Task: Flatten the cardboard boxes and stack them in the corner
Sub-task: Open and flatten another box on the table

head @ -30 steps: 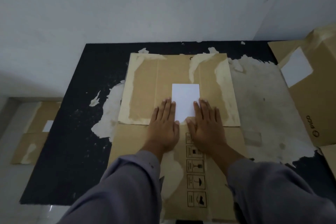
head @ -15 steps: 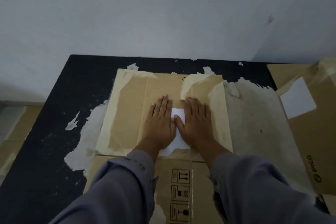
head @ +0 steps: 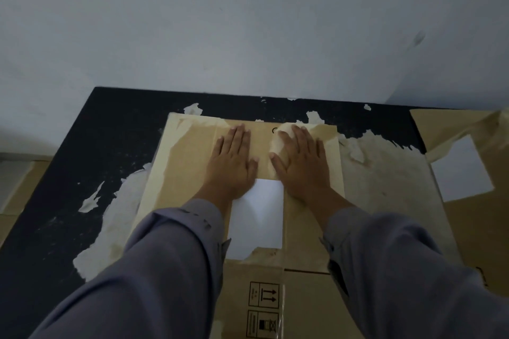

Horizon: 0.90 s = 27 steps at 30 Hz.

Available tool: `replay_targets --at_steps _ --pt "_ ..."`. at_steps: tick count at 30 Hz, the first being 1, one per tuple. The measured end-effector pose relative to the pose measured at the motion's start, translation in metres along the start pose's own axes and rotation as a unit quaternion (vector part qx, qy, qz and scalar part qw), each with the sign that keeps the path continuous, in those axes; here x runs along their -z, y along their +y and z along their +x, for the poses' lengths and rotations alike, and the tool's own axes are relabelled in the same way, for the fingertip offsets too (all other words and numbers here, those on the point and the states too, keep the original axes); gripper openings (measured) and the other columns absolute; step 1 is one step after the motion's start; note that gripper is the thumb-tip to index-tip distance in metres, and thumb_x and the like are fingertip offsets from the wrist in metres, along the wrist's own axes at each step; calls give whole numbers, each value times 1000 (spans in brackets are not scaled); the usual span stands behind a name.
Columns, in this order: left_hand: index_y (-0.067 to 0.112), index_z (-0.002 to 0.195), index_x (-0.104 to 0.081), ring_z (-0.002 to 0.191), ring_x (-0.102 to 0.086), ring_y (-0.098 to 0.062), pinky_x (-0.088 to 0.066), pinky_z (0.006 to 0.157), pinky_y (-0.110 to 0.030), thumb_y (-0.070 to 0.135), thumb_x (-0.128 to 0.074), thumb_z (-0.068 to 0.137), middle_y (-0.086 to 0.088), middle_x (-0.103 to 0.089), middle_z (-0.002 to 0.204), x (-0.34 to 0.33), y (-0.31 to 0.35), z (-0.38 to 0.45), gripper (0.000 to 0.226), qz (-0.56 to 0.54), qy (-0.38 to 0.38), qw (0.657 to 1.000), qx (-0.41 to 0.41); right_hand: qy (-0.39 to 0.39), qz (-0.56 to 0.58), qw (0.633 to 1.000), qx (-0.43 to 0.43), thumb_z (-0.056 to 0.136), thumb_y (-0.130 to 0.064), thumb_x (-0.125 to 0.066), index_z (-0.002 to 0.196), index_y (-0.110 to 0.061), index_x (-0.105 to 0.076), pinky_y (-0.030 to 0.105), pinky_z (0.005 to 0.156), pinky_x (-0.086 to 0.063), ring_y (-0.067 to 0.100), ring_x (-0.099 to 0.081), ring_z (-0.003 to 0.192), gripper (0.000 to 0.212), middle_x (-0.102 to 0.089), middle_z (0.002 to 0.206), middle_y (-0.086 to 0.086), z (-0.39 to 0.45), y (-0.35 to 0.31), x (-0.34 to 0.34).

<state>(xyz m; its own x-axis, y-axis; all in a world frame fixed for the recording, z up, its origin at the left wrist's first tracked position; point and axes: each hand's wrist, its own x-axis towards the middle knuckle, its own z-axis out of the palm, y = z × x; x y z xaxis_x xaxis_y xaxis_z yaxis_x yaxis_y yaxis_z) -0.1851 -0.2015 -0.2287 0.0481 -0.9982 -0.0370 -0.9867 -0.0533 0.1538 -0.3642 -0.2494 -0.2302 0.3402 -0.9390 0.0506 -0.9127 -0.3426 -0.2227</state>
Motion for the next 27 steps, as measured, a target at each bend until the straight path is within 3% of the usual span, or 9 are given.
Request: replay_targets --at_steps 5,14,20,23,27 --pt "10 155 -5 150 3 -19 -1 122 -41 53 -4 91 -6 1 163 6 -41 -10 77 9 29 998 62 10 -14 999 -45 96 -59 -19 152 -31 -16 47 121 -5 23 -6 149 63 -10 162 4 2 25 2" --pt "11 155 -1 150 7 -19 4 121 -41 49 3 88 -6 4 163 4 -22 -42 78 -26 7 995 91 -27 -7 995 -95 98 -52 -20 153 -28 -13 51 120 -5 26 -3 150 60 -6 162 7 -10 13 6" --pt "9 155 -8 150 2 -23 -3 121 -47 49 -2 91 -8 -2 163 2 -12 -129 75 -36 9 993 115 -39 -20 990 -134 94 -56 -17 153 -27 -16 53 118 -13 36 -7 148 66 -10 161 14 -95 -1 13" --pt "16 156 -1 149 11 -30 2 119 -53 53 -4 92 -6 8 163 1 -12 -171 74 -25 -19 988 152 -52 -19 984 -169 85 -64 -9 151 -27 -22 54 115 -19 43 -14 144 76 -15 159 17 -141 -12 18" --pt "32 153 11 144 20 -41 7 115 -59 71 -9 87 -5 19 161 9 -22 -219 80 -25 -58 975 213 -52 -11 975 -214 86 -69 -29 149 -30 -29 52 112 -24 38 -22 141 74 -18 158 15 -197 -27 26"
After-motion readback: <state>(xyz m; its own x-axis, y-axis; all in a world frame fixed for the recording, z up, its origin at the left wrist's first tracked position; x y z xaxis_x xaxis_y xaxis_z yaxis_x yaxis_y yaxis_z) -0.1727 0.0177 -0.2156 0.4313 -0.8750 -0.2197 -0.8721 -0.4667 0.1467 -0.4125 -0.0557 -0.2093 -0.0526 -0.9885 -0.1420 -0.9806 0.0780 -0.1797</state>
